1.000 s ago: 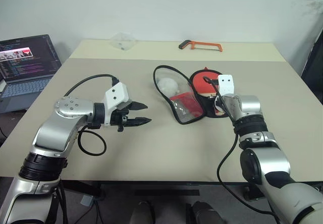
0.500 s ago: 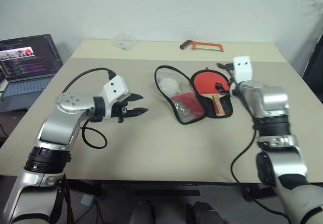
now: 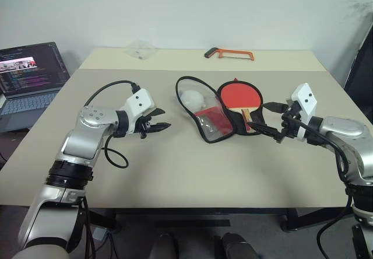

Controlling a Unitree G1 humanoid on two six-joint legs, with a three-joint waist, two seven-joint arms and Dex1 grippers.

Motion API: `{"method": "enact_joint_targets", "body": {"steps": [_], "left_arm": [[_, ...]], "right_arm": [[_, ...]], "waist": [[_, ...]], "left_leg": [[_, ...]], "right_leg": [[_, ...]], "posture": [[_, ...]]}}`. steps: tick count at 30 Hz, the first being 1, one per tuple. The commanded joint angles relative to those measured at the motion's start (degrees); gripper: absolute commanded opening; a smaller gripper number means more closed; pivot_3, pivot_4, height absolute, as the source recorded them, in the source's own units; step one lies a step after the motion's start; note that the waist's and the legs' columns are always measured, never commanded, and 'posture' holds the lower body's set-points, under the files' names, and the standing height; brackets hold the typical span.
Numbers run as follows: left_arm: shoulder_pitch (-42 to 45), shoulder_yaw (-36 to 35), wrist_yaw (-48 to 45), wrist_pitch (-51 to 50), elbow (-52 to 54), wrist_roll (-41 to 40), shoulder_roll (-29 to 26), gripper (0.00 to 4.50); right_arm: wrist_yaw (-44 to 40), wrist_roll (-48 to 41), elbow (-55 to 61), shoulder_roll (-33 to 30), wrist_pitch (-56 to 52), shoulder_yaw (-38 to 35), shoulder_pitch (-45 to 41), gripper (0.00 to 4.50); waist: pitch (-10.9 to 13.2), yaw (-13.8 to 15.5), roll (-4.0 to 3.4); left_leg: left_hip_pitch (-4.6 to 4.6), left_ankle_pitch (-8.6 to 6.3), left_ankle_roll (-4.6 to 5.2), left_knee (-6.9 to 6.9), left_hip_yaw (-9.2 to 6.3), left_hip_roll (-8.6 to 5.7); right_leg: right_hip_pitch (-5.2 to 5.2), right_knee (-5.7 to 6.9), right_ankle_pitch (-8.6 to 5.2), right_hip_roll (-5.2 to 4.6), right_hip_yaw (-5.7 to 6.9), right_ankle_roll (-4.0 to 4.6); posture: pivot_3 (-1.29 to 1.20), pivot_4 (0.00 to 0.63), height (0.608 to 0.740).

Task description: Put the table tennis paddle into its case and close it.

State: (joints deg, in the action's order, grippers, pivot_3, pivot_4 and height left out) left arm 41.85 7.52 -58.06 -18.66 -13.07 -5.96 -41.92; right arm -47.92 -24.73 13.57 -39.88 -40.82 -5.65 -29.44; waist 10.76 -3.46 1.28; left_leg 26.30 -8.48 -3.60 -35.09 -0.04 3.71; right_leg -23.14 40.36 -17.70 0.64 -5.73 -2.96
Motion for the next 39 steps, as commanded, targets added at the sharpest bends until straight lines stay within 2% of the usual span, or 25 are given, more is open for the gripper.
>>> {"method": "enact_joint_targets", "body": {"steps": [1,4,5,20,23,26,33,36,39], "left_arm": [[2.5,0.46,1.58,1.3,-1.99,2.11,1.06,1.17],[3.2,1.39,2.9,1.51,-4.53,4.06,2.37,0.1],[3.34,1.32,3.19,1.55,-5.1,3.99,3.18,0.04],[13.26,3.84,12.49,9.85,-25.41,7.87,23.36,0.04],[17.65,2.88,16.97,15.52,-33.28,8.2,28.34,0.04],[21.27,1.15,19.84,19.32,-38.26,7.55,31.16,0.04],[30.06,-3.14,27.28,27.35,-48.46,5.99,41.98,0.04],[30.6,-0.74,27.23,29.23,-50.22,9.41,42.4,0.04],[30.24,-2.52,24.41,27.18,-49.11,7.68,39.8,0.04]], "right_arm": [[-0.18,-1.96,3.18,0.34,1.79,-1.44,0.41,4.5],[0.45,-1.87,3.51,0.35,1.96,-0.86,0.75,4.5],[0.43,-1.95,3.57,0.29,1.92,-0.79,0.92,4.5],[-0.28,-2.85,5.27,-0.52,1.03,-0.01,1.08,4.5],[0.79,-2.86,5.9,-1.03,1.1,-1.69,1.37,4.5],[2.04,-3.49,6.26,-1.08,0.58,-3.29,1.12,4.5],[5.62,-5.77,8.18,-2.72,-0.86,-9.26,0.85,4.5],[6.61,-6.49,9.45,-3.38,-1.87,-10.64,1.93,4.5],[7.06,-6.69,10.97,-4.02,-2.13,-10.98,4.44,4.5]], "waist": [[0.0,0.17,0.0],[0.0,0.25,0.0],[0.0,0.25,0.0],[0.0,1.03,0.02],[0.0,1.2,0.02],[0.0,1.19,0.03],[0.01,1.64,0.05],[0.01,1.41,0.04],[0.01,0.88,0.04]], "left_leg": [[-0.01,0.01,0.01,0.0,0.0,0.0],[-0.01,0.02,0.01,-0.02,0.0,-0.01],[-0.01,0.02,0.01,-0.03,0.0,-0.01],[0.01,0.03,0.01,-0.1,-0.02,-0.04],[0.0,0.03,0.01,-0.1,-0.03,-0.06],[0.02,0.04,0.01,-0.12,-0.03,-0.09],[0.05,0.04,0.01,-0.1,-0.03,-0.14],[0.04,0.04,0.01,-0.08,-0.02,-0.15],[-0.07,0.04,0.0,0.03,-0.03,-0.13]], "right_leg": [[0.0,0.03,0.0,0.0,0.0,0.01],[0.0,0.06,0.02,0.0,0.0,0.04],[0.0,0.06,0.02,0.0,-0.01,0.04],[0.01,0.13,0.03,0.0,0.01,0.03],[0.01,0.15,0.03,0.0,0.01,0.03],[0.01,0.14,0.04,0.0,-0.02,0.01],[0.04,0.05,0.05,-0.03,-0.02,-0.01],[0.05,0.02,0.05,-0.03,-0.03,-0.02],[0.05,0.06,0.05,0.01,-0.06,-0.01]], "posture": [[0.0,0.15,0.74],[0.0,0.15,0.74],[0.0,0.15,0.74],[0.0,0.15,0.74],[0.0,0.15,0.74],[0.0,0.15,0.74],[0.0,0.15,0.74],[0.0,0.15,0.74],[0.0,0.15,0.74]]}}
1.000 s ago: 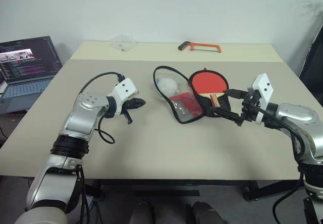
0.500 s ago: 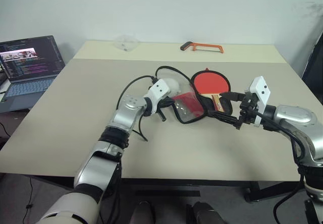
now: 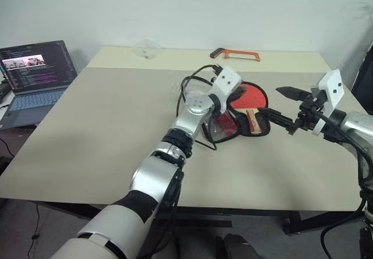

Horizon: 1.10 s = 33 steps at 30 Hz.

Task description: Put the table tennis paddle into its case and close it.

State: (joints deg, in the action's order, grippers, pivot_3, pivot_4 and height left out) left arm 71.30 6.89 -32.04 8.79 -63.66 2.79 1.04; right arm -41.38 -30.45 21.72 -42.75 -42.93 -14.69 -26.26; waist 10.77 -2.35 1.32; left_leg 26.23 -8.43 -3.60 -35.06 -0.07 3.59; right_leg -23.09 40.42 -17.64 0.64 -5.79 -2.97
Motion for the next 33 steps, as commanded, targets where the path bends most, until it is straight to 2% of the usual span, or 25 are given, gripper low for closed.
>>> {"method": "enact_joint_targets", "body": {"steps": [1,6,9,13,16,20,28,33], "left_arm": [[-0.03,-1.78,-3.22,-0.62,2.51,-0.71,-5.85,0.04],[-6.43,1.05,-14.74,-5.42,11.14,1.35,-18.92,0.04],[-10.22,1.73,-21.74,-11.98,18.74,-0.04,-23.05,0.04],[-13.45,3.35,-23.75,-14.45,22.65,2.27,-26.63,0.04],[-14.06,4.02,-21.86,-15.32,21.95,3.46,-25.76,0.04],[-12.76,5.26,-14.04,-13.77,16.08,6.51,-21.82,0.04],[-7.16,3.6,-2.23,-9.05,1.09,6.51,-12.63,0.04],[-4.31,2.54,3.39,-4.67,-2.31,6.1,-9.33,0.04]], "right_arm": [[0.78,-1.0,3.16,-1.1,0.03,-1.99,1.99,4.5],[1.64,-0.7,2.73,-0.33,0.85,-0.66,2.8,4.5],[1.73,-0.7,1.73,-0.02,1.05,0.43,1.81,4.5],[1.11,0.14,-0.48,0.11,1.9,2.2,0.36,4.5],[0.8,0.5,-1.75,0.19,2.74,3.41,-0.47,4.5],[1.01,0.58,-2.65,0.25,3.25,4.2,-1.5,4.5],[0.55,0.44,-2.53,-0.15,3.2,4.93,-1.02,4.5],[0.89,0.47,-2.21,-0.28,2.85,4.57,-0.9,4.5]], "waist": [[0.0,-0.69,0.0],[-0.01,-2.56,-0.01],[0.0,-2.3,-0.01],[0.0,-1.26,0.0],[0.0,-0.85,0.0],[0.0,-0.64,0.0],[0.02,-0.54,0.04],[0.02,-0.71,0.04]], "left_leg": [[-0.04,0.0,0.0,0.01,-0.01,0.02],[-0.39,0.06,-0.09,0.1,0.06,0.02],[-0.38,0.18,-0.27,0.09,0.02,0.05],[-0.34,0.22,-0.24,-0.01,0.03,0.02],[-0.35,0.23,-0.21,-0.02,0.01,0.03],[-0.34,0.24,-0.2,-0.02,0.0,0.02],[-0.34,0.23,-0.2,-0.02,-0.01,0.01],[-0.35,0.23,-0.2,0.0,-0.02,0.01]], "right_leg": [[0.0,0.03,0.0,0.02,-0.02,0.0],[0.0,0.42,-0.11,0.07,-0.23,-0.15],[0.02,0.49,-0.14,0.06,-0.12,-0.19],[0.13,0.43,-0.13,-0.01,-0.05,-0.2],[0.14,0.44,-0.13,0.0,-0.03,-0.2],[0.17,0.42,-0.13,-0.01,-0.01,-0.21],[0.17,0.4,-0.13,0.01,-0.01,-0.22],[0.16,0.4,-0.14,0.01,-0.01,-0.22]], "posture": [[0.0,0.15,0.74],[0.0,0.15,0.74],[0.0,0.15,0.74],[0.0,0.15,0.74],[0.0,0.15,0.74],[0.0,0.15,0.74],[0.0,0.15,0.74],[0.0,0.15,0.74]]}}
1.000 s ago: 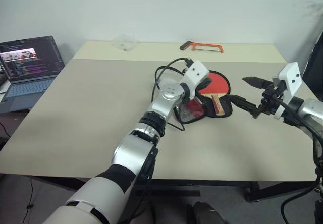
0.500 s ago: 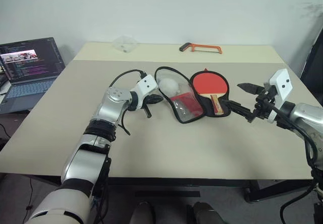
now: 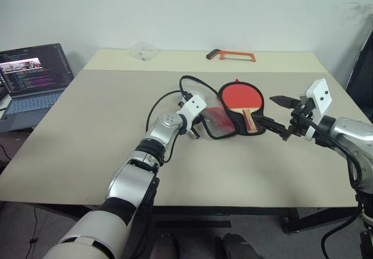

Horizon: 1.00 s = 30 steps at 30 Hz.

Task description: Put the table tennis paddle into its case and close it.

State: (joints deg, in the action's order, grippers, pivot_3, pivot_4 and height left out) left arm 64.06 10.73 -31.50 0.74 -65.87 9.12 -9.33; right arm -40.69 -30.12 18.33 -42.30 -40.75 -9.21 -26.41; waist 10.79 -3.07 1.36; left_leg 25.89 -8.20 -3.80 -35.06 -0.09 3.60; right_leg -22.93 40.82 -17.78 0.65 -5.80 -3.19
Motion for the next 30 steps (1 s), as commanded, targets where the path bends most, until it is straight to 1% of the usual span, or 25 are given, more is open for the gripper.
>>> {"method": "enact_joint_targets", "body": {"steps": [1,7,10,13,15,17,19,22,25,26,28,30], "left_arm": [[3.49,-1.62,3.61,4.13,-0.35,-0.45,1.55,0.04],[7.96,-5.63,8.09,9.66,-0.8,-3.28,6.69,0.04],[9.36,-5.58,9.36,9.91,-2.56,-2.77,9.74,0.04],[9.0,-4.94,12.84,8.63,-5.24,-1.44,13.38,0.04],[8.66,-4.94,14.67,8.15,-6.38,-1.01,14.44,0.04],[8.46,-5.06,15.23,8.58,-6.75,-0.83,14.38,0.04],[8.17,-6.37,15.2,8.2,-6.57,-1.9,13.31,0.04],[7.49,-7.24,12.81,8.91,-5.25,-2.86,11.18,0.04],[5.27,-8.89,4.28,9.81,0.77,-5.87,6.41,0.04],[3.22,-9.44,-0.53,8.85,5.64,-7.61,3.58,0.04],[-0.05,-10.23,-5.9,5.59,13.44,-10.02,-0.39,0.39],[-4.07,-10.74,-10.49,0.58,22.47,-12.41,-4.49,0.96]], "right_arm": [[0.28,0.15,1.24,-0.75,0.66,-1.02,-0.63,4.5],[2.07,0.05,1.15,-0.6,0.85,-2.77,-1.13,4.5],[3.06,-0.73,0.92,-0.59,0.85,-4.45,-1.97,4.5],[4.99,-1.18,0.63,-0.42,0.43,-6.51,-2.83,4.5],[6.08,-1.19,0.66,-0.26,-0.04,-7.1,-3.13,4.5],[6.62,-1.04,0.83,-0.2,-0.13,-7.34,-3.06,4.5],[7.5,-1.43,0.8,0.16,-0.88,-7.64,-3.06,4.5],[9.28,-2.11,-0.19,0.97,-3.43,-7.44,-3.77,4.5],[15.72,-0.83,-5.82,4.47,-8.8,-6.63,-6.48,4.5],[18.98,-1.42,-9.11,7.59,-10.77,-7.95,-7.77,4.5],[23.1,-2.56,-13.57,12.07,-13.09,-10.47,-9.5,4.5],[25.94,-3.78,-17.18,15.78,-14.83,-13.15,-10.79,4.5]], "waist": [[0.0,0.03,0.01],[0.02,0.3,0.03],[0.02,0.3,0.03],[0.02,0.21,0.03],[0.02,0.13,0.03],[0.02,-0.16,0.03],[0.02,-0.39,0.03],[0.02,-0.41,0.03],[0.01,-0.61,0.02],[0.01,-0.58,0.02],[0.01,-0.89,0.02],[0.01,-0.72,0.01]], "left_leg": [[0.0,0.0,0.0,0.0,0.0,0.0],[0.02,0.0,0.0,0.0,0.0,-0.02],[0.02,0.0,-0.01,0.02,0.01,-0.04],[0.0,0.0,0.0,0.04,0.02,-0.04],[-0.01,0.0,0.0,0.04,0.01,-0.04],[-0.01,0.0,0.0,0.05,0.01,-0.03],[-0.03,0.0,0.0,0.08,0.02,-0.03],[-0.04,0.0,-0.01,0.1,0.01,-0.02],[-0.05,0.01,-0.01,0.1,0.04,-0.02],[-0.06,0.01,-0.02,0.1,0.05,-0.02],[-0.11,0.07,-0.1,0.15,0.05,0.07],[-0.09,0.14,-0.21,0.24,0.01,0.08]], "right_leg": [[0.0,0.0,0.0,0.0,0.0,0.0],[0.0,-0.03,0.0,-0.01,0.0,-0.01],[0.02,-0.08,-0.01,-0.02,-0.01,-0.02],[0.02,-0.09,-0.01,-0.02,-0.01,-0.02],[0.02,-0.08,-0.01,-0.01,-0.01,-0.02],[0.02,-0.08,-0.01,-0.01,-0.02,-0.02],[0.0,-0.06,-0.01,0.0,-0.05,-0.02],[-0.01,-0.04,-0.01,0.01,-0.05,-0.02],[-0.01,-0.04,0.0,0.0,-0.07,-0.01],[-0.01,-0.03,0.01,0.0,-0.08,0.0],[-0.02,0.01,0.13,0.03,-0.07,0.21],[-0.07,0.06,0.18,0.04,-0.02,0.34]], "posture": [[0.0,0.15,0.74],[0.0,0.15,0.74],[0.0,0.15,0.74],[0.0,0.15,0.74],[0.0,0.15,0.74],[0.0,0.15,0.74],[0.0,0.15,0.74],[0.0,0.15,0.74],[0.0,0.15,0.74],[0.0,0.15,0.74],[0.0,0.15,0.74],[0.0,0.15,0.74]]}}
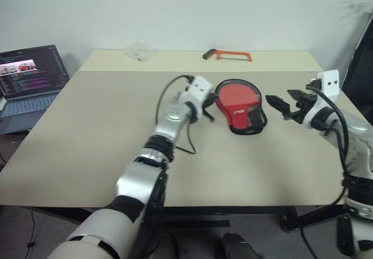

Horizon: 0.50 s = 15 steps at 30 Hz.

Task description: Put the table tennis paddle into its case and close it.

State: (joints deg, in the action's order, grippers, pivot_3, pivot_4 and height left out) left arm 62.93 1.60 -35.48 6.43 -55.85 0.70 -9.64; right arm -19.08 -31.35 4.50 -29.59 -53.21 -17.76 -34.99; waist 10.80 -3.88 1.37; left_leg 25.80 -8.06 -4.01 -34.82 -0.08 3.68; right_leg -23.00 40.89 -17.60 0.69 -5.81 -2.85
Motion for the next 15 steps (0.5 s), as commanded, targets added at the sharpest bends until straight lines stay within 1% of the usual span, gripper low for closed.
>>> {"method": "enact_joint_targets", "body": {"steps": [1,4,5,6,9,10,15], "left_arm": [[-4.96,-1.81,-8.6,-8.22,16.98,-5.32,-6.1,1.28],[-10.65,-2.75,-13.07,-16.95,29.48,-9.4,-11.22,2.42],[-12.55,-3.18,-14.33,-19.59,33.42,-10.8,-12.89,2.74],[-14.54,-3.57,-15.66,-21.98,37.14,-12.04,-14.78,3.16],[-18.53,-4.09,-17.34,-26.91,44.39,-14.33,-18.45,4.2],[-20.04,-4.45,-17.83,-28.54,46.75,-15.14,-19.86,4.47],[-26.19,-4.97,-17.31,-32.58,55.78,-16.66,-24.0,4.47]], "right_arm": [[5.16,-3.3,-4.92,4.49,-2.72,-5.85,-2.72,4.5],[7.73,-5.68,-9.26,7.63,-3.08,-10.04,-4.19,4.5],[8.61,-6.38,-10.69,8.29,-2.98,-11.45,-4.61,4.5],[9.49,-6.85,-12.12,8.74,-2.82,-12.68,-4.92,4.5],[10.68,-8.01,-14.55,9.3,-2.77,-14.48,-5.28,4.5],[10.96,-8.37,-15.28,9.62,-2.93,-14.93,-5.27,4.5],[10.94,-8.76,-19.11,11.39,-2.51,-14.52,-5.0,4.5]], "waist": [[-0.01,0.02,-0.01],[-0.02,0.24,-0.03],[-0.02,0.37,-0.03],[-0.02,0.51,-0.03],[-0.02,0.86,-0.03],[-0.02,0.71,-0.03],[-0.02,0.45,-0.03]], "left_leg": [[0.01,0.01,-0.01,0.03,0.01,0.01],[0.07,0.01,-0.01,0.03,0.04,0.0],[0.1,0.0,0.0,0.03,0.04,-0.01],[0.11,0.0,0.0,0.01,0.04,-0.02],[0.11,0.01,0.0,-0.03,-0.02,-0.01],[0.1,0.01,0.01,-0.04,-0.04,-0.01],[0.06,0.05,0.08,-0.05,-0.02,0.02]], "right_leg": [[-0.03,0.0,0.0,0.0,0.01,0.01],[-0.05,-0.02,0.0,-0.03,-0.01,0.01],[-0.06,-0.04,0.0,-0.04,0.0,0.01],[-0.05,-0.03,0.0,-0.05,0.01,0.01],[-0.05,-0.01,0.0,-0.05,0.09,0.01],[-0.02,-0.01,0.0,-0.05,0.12,0.01],[-0.03,-0.01,0.01,-0.02,0.07,0.02]], "posture": [[0.0,0.15,0.74],[0.0,0.15,0.74],[0.0,0.15,0.74],[0.0,0.15,0.74],[0.0,0.15,0.74],[0.0,0.15,0.74],[0.0,0.15,0.74]]}}
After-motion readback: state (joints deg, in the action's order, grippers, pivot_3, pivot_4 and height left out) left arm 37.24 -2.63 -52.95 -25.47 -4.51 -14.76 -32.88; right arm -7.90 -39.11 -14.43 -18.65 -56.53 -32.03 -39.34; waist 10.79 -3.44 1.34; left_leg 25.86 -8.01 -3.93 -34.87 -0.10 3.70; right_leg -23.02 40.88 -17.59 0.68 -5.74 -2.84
